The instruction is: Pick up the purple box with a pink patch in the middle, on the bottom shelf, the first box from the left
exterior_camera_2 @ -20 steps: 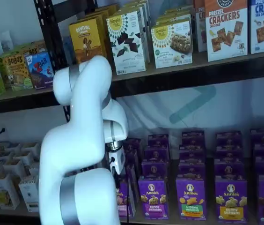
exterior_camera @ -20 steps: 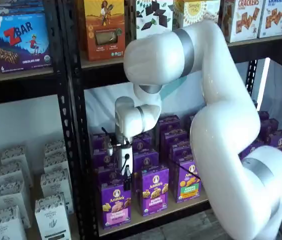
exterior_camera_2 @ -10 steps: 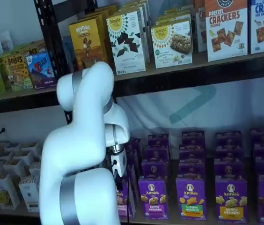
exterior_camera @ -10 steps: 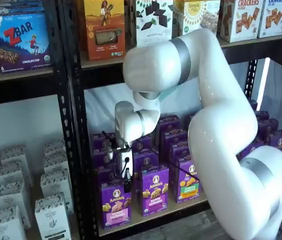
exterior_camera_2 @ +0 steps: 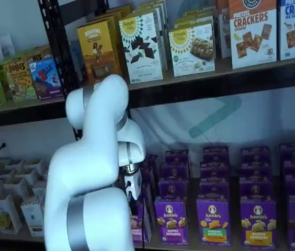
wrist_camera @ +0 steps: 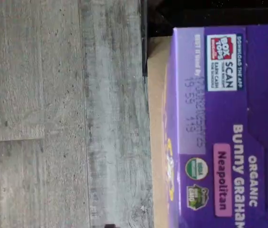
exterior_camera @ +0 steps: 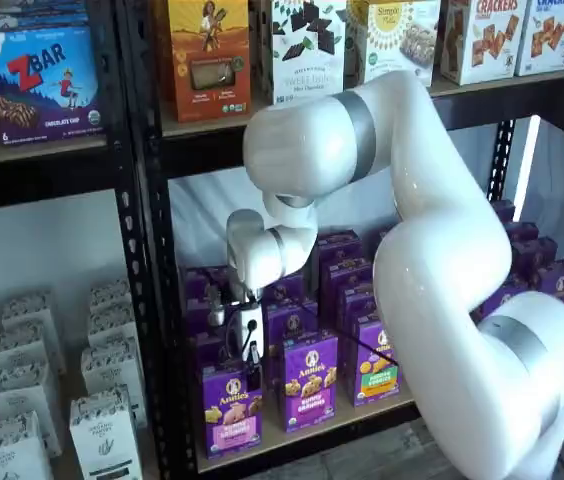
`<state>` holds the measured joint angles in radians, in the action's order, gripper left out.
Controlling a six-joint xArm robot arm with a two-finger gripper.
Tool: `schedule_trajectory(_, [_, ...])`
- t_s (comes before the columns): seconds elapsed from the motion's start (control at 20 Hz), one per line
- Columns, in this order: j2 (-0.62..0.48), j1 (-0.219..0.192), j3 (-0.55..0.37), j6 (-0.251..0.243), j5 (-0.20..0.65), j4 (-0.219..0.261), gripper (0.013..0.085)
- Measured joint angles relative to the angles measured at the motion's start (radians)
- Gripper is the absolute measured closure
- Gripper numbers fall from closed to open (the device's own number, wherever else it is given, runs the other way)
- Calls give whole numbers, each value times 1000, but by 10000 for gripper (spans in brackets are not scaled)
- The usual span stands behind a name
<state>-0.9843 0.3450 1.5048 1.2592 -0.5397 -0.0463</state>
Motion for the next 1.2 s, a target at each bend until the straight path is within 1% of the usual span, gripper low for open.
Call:
schedule_trajectory(0.35, [-32,8,32,-20,-11,14,130])
schedule_trajectory(0.85, [-67,15,81,-8,-37,-9,130])
schedule_trajectory(0.95, [-74,18,94,-8,-49,-13,210])
schedule_trajectory(1.0, [-76,19,96,-10,-49,-12,210])
schedule_trajectory(1.1, [-82,21,102,-13,-48,-10,290])
schedule_trajectory(1.2, [-87,22,108,-17,-47,-8,290])
